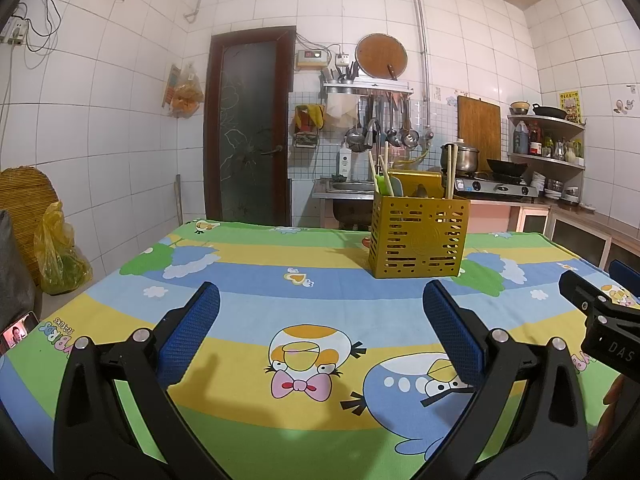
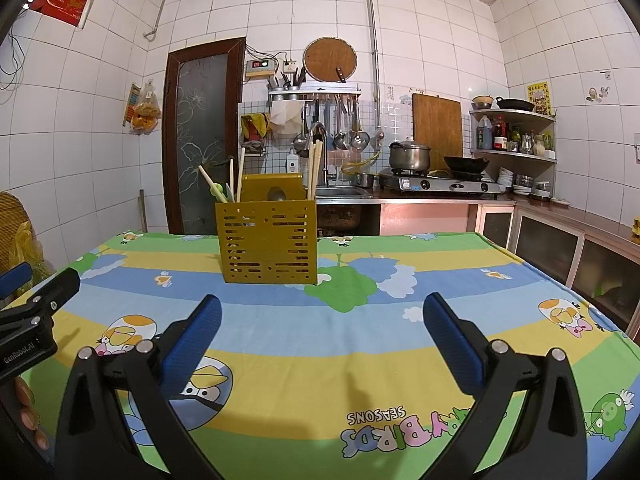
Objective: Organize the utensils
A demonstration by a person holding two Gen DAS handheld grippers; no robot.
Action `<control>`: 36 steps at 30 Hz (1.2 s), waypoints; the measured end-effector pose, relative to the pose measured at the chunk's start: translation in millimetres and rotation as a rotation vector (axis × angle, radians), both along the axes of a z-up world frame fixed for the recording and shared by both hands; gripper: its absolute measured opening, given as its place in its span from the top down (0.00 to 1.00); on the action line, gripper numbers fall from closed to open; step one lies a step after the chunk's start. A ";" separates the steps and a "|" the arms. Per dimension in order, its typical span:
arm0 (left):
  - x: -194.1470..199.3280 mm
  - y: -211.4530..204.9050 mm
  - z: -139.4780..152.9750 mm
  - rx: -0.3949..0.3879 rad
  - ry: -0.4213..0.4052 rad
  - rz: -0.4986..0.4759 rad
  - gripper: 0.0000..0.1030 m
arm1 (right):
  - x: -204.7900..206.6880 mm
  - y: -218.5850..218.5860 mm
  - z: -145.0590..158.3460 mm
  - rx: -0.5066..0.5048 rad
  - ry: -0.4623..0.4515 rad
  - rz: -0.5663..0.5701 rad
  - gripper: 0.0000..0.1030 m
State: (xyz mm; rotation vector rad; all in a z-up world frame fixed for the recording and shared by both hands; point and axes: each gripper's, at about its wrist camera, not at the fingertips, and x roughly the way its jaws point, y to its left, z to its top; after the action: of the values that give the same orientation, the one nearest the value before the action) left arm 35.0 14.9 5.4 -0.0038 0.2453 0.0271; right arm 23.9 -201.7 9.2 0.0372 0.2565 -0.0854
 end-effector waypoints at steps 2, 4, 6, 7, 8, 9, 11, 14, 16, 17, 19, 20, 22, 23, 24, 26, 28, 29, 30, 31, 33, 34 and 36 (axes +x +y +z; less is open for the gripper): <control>-0.1 0.1 -0.1 0.000 -0.001 0.000 0.05 | 0.5 0.4 -0.1 0.000 0.000 0.000 0.04; -0.6 -0.5 0.4 0.000 -0.002 0.001 0.05 | 0.4 0.2 0.0 0.000 0.000 0.000 0.04; -0.8 -0.5 0.3 0.000 -0.002 0.001 0.05 | 0.4 -0.1 0.0 0.000 0.000 -0.001 0.04; -0.8 -0.5 0.3 0.000 -0.002 0.001 0.05 | 0.4 0.1 -0.1 0.000 0.000 -0.001 0.04; -0.8 -0.4 0.3 -0.001 -0.003 0.001 0.05 | 0.4 0.4 -0.2 0.000 0.000 0.000 0.04; -0.8 -0.5 0.3 0.000 -0.003 0.001 0.05 | 0.4 0.4 -0.3 0.000 0.000 0.000 0.04; -0.9 -0.9 1.3 0.000 -0.004 0.002 0.05 | 0.4 0.4 -0.3 0.000 0.000 0.000 0.04; -1.1 -0.9 1.2 -0.001 -0.004 0.002 0.05 | 0.4 0.5 -0.4 0.000 0.000 -0.001 0.04; -1.0 -1.0 1.2 0.000 -0.005 0.002 0.05 | 0.4 0.4 -0.5 -0.001 0.000 0.000 0.04; -1.0 -1.0 1.2 0.000 -0.005 0.002 0.05 | 0.3 0.5 -0.5 -0.001 0.000 0.000 0.04; -1.0 -0.8 1.1 -0.001 -0.005 0.003 0.05 | 0.3 0.5 -0.5 -0.001 -0.001 -0.001 0.04; -1.0 -0.8 1.0 -0.001 -0.005 0.002 0.05 | 0.3 0.5 -0.6 -0.001 -0.001 -0.001 0.04; -1.3 -1.1 1.7 -0.001 -0.005 0.003 0.05 | 0.2 -0.3 0.0 0.000 -0.002 -0.002 0.04; -1.3 -1.1 1.6 -0.001 -0.006 0.003 0.05 | 0.2 -0.3 -0.1 0.000 -0.001 -0.002 0.04; -1.3 -1.2 1.6 0.000 -0.006 0.003 0.05 | 0.1 -0.3 -0.2 0.000 -0.001 -0.002 0.04; -1.2 -1.2 1.5 0.000 -0.006 0.003 0.05 | -0.2 -1.6 1.2 0.001 -0.002 -0.004 0.04; -1.4 -1.2 1.4 -0.001 -0.005 0.003 0.05 | -0.2 -1.8 1.2 0.000 -0.001 -0.004 0.04; -1.4 -1.2 1.4 -0.001 -0.005 0.003 0.05 | -0.2 -1.8 1.1 0.000 -0.001 -0.004 0.04; -1.3 -1.3 1.3 -0.001 -0.005 0.003 0.05 | -0.1 -3.2 1.6 0.000 -0.001 -0.005 0.04; -1.3 -1.5 1.3 -0.001 -0.006 0.003 0.05 | -0.3 -2.2 1.1 0.001 -0.001 -0.004 0.04; -1.5 -1.4 1.3 -0.001 -0.006 0.003 0.05 | -1.1 -4.2 2.3 0.002 -0.002 -0.007 0.04; -1.4 -1.3 1.3 -0.001 -0.007 0.003 0.05 | -1.4 -3.8 2.6 0.002 -0.002 -0.009 0.04; -1.6 -1.4 1.1 -0.001 -0.006 0.003 0.05 | -1.3 -3.7 2.4 0.002 -0.001 -0.008 0.04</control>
State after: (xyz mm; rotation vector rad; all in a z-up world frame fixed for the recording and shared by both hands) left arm 33.4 13.5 6.5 -0.0052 0.2390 0.0302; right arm 22.5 -205.4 11.6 0.0401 0.2550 -0.0936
